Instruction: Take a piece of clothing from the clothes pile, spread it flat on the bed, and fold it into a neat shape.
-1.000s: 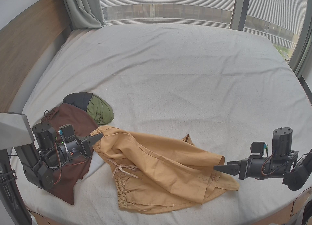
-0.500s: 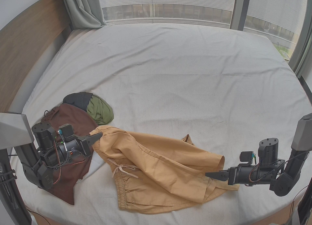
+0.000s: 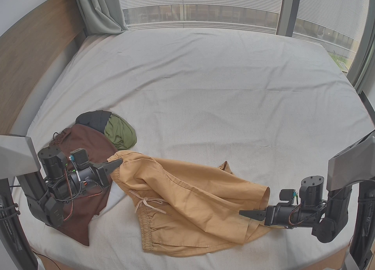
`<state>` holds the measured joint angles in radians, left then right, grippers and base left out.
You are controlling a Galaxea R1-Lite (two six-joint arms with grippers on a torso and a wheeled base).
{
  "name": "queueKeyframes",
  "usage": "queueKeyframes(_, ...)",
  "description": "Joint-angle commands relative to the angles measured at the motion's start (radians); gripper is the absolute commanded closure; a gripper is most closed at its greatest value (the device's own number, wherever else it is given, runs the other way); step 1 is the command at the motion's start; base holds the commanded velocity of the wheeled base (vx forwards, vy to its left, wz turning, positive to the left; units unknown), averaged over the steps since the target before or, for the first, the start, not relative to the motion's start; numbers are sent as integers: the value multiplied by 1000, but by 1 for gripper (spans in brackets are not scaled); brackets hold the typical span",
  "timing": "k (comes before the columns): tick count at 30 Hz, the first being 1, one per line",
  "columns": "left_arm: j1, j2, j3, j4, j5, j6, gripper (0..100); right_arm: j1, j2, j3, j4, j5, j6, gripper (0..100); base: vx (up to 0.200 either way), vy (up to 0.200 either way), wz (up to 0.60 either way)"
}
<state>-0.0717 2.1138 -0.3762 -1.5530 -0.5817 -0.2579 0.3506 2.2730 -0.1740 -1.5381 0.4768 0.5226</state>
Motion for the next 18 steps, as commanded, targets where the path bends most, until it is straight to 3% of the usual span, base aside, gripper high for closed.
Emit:
queueKeyframes(1, 1, -3, -1, -1, 0, 0, 100, 14, 66, -2, -5, 0, 8, 0, 0, 0, 0)
queueKeyframes(18, 3, -3, -3, -1, 0, -1, 100, 57, 102, -97, -8, -3, 91, 0, 0, 0, 0)
